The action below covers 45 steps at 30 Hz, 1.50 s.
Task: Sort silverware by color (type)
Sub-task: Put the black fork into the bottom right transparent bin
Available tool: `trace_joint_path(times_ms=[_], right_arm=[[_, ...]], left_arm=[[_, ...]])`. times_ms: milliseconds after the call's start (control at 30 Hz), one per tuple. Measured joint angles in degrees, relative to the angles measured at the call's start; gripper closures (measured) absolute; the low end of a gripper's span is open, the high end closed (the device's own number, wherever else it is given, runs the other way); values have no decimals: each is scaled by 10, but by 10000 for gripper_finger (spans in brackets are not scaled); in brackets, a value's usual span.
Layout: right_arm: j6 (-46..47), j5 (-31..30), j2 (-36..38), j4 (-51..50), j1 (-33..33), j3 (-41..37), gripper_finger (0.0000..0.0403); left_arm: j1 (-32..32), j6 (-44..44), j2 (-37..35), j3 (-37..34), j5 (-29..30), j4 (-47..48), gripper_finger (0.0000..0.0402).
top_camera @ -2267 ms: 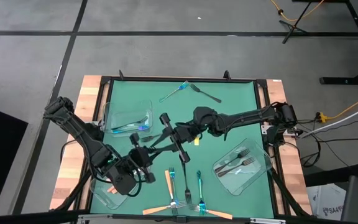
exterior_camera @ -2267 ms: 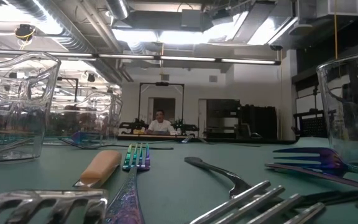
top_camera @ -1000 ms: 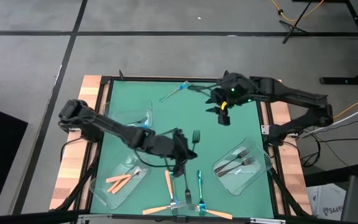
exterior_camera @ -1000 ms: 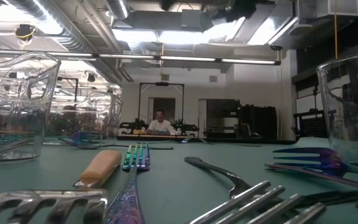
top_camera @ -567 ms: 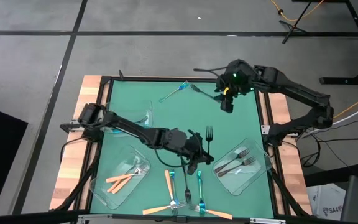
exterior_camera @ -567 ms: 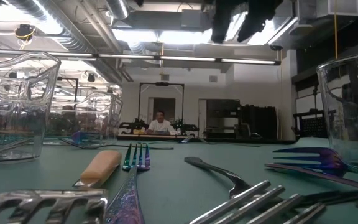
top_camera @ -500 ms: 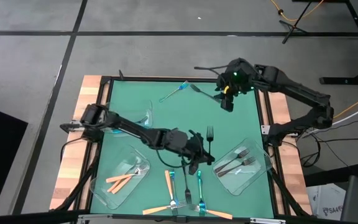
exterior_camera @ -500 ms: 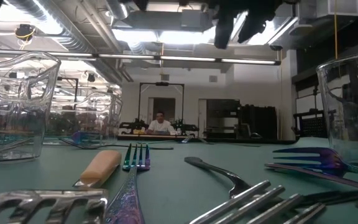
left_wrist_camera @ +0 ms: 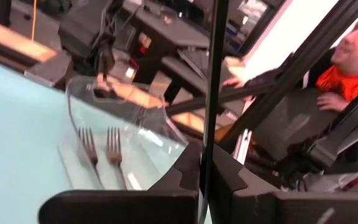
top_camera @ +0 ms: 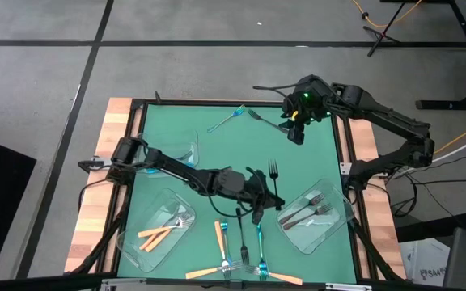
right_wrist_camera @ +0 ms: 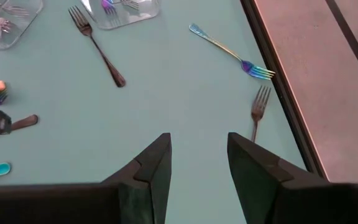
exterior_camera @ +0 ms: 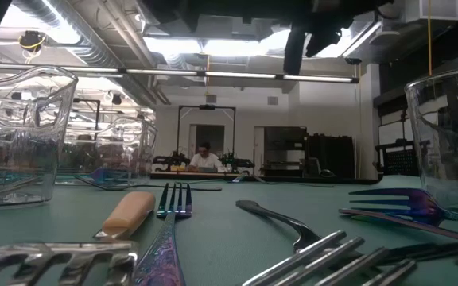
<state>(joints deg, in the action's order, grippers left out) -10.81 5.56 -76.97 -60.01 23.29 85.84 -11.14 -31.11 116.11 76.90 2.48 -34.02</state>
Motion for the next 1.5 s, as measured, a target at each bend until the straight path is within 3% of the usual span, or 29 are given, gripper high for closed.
trace_joint_path(times_ms=[267, 767, 1033, 1500], right_arm=[[0, 0, 0, 0, 0, 0, 258], [20, 2, 0, -78, 0, 64, 258], [20, 2, 0, -76, 0, 64, 258], [19, 2, 0, -76, 0, 64, 258]], left_arm=[[-4, 4, 2, 21, 14, -24, 401], [-12, 91, 160, 277, -43, 154, 401], [-12, 92, 205, 283, -52, 171, 401], [-12, 93, 205, 284, -40, 246, 392]])
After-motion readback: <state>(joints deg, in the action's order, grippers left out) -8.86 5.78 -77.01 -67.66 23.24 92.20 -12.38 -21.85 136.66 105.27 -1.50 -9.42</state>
